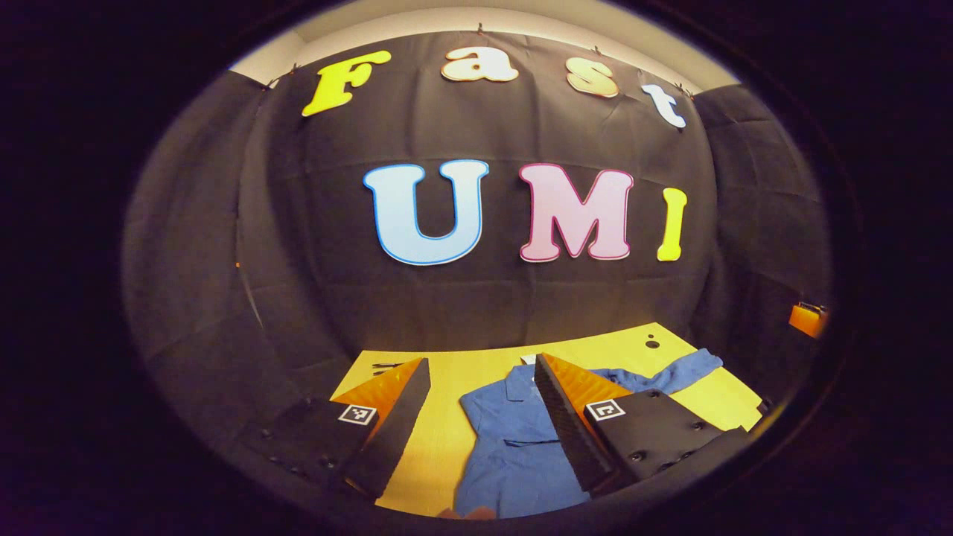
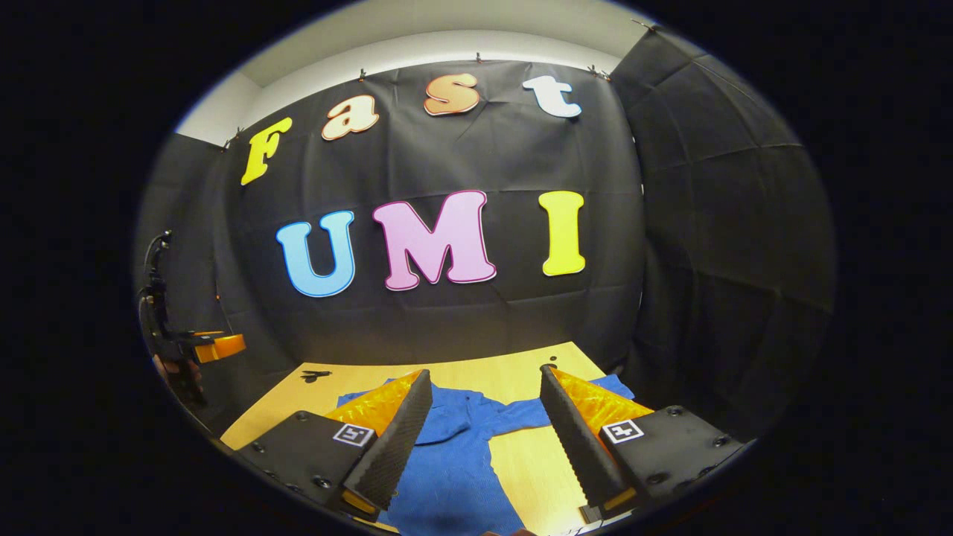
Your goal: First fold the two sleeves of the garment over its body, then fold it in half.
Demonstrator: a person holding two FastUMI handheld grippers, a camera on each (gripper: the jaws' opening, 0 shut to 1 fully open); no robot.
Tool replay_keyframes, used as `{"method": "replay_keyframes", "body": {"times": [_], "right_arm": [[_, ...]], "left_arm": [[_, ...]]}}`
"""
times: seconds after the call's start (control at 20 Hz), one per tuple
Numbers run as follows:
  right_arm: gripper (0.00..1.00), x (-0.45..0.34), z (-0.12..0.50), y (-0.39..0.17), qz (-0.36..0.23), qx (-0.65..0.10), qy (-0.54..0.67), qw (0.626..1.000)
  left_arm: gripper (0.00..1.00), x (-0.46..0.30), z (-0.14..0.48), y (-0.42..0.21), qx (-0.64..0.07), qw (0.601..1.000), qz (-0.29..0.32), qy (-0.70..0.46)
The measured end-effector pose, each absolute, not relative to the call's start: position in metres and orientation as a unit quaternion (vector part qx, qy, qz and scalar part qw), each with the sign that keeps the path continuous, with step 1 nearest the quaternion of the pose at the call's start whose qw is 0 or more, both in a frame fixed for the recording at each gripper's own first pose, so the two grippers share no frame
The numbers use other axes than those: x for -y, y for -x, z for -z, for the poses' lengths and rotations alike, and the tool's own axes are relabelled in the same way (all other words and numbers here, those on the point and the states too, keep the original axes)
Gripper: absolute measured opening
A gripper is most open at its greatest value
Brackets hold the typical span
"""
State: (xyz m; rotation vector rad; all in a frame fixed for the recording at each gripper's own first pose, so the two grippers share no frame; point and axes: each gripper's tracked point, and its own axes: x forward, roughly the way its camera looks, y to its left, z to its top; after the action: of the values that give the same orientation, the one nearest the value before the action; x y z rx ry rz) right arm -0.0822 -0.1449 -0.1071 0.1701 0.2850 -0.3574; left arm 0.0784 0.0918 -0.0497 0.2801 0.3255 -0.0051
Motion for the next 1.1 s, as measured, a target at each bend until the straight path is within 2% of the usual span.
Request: {"method": "replay_keyframes", "body": {"times": [0.15, 0.2, 0.3, 0.45, 0.7, 0.75, 0.8, 1.0, 1.05, 1.1], "right_arm": [[0.95, 0.15, 0.097, 0.081, 0.172, -0.128, -0.059, 0.975], [0.95, 0.149, 0.094, 0.08, 0.166, -0.126, -0.054, 0.977], [0.95, 0.146, 0.083, 0.076, 0.148, -0.126, -0.06, 0.979], [0.95, 0.141, 0.053, 0.071, 0.126, -0.096, -0.047, 0.986], [0.94, 0.124, 0.035, 0.072, 0.096, -0.078, -0.06, 0.991], [0.87, 0.126, 0.035, 0.073, 0.096, -0.076, -0.058, 0.991], [0.86, 0.129, 0.036, 0.074, 0.098, -0.075, -0.053, 0.991], [0.87, 0.172, 0.048, 0.063, 0.115, -0.06, 0.013, 0.991], [0.92, 0.19, 0.057, 0.055, 0.118, -0.059, 0.032, 0.991], [0.92, 0.208, 0.07, 0.046, 0.118, -0.058, 0.049, 0.99]], "left_arm": [[0.86, -0.084, 0.007, -0.049, -0.091, 0.991, -0.007, -0.094], [0.82, -0.08, -0.004, -0.034, -0.073, 0.993, -0.015, -0.088], [0.82, -0.074, -0.022, -0.008, -0.04, 0.993, -0.052, -0.101], [0.8, -0.032, -0.033, 0.021, -0.002, 0.992, -0.053, -0.116], [0.8, 0.014, 0.008, 0.037, -0.064, 0.992, -0.028, -0.105], [0.8, 0.018, 0.008, 0.036, -0.066, 0.992, -0.024, -0.103], [0.79, 0.018, 0.007, 0.035, -0.066, 0.992, -0.026, -0.105], [0.8, 0.016, 0.015, 0.031, -0.082, 0.992, -0.028, -0.096], [0.8, 0.018, 0.018, 0.03, -0.086, 0.992, -0.024, -0.088], [0.8, 0.021, 0.02, 0.028, -0.092, 0.992, -0.02, -0.084]]}}
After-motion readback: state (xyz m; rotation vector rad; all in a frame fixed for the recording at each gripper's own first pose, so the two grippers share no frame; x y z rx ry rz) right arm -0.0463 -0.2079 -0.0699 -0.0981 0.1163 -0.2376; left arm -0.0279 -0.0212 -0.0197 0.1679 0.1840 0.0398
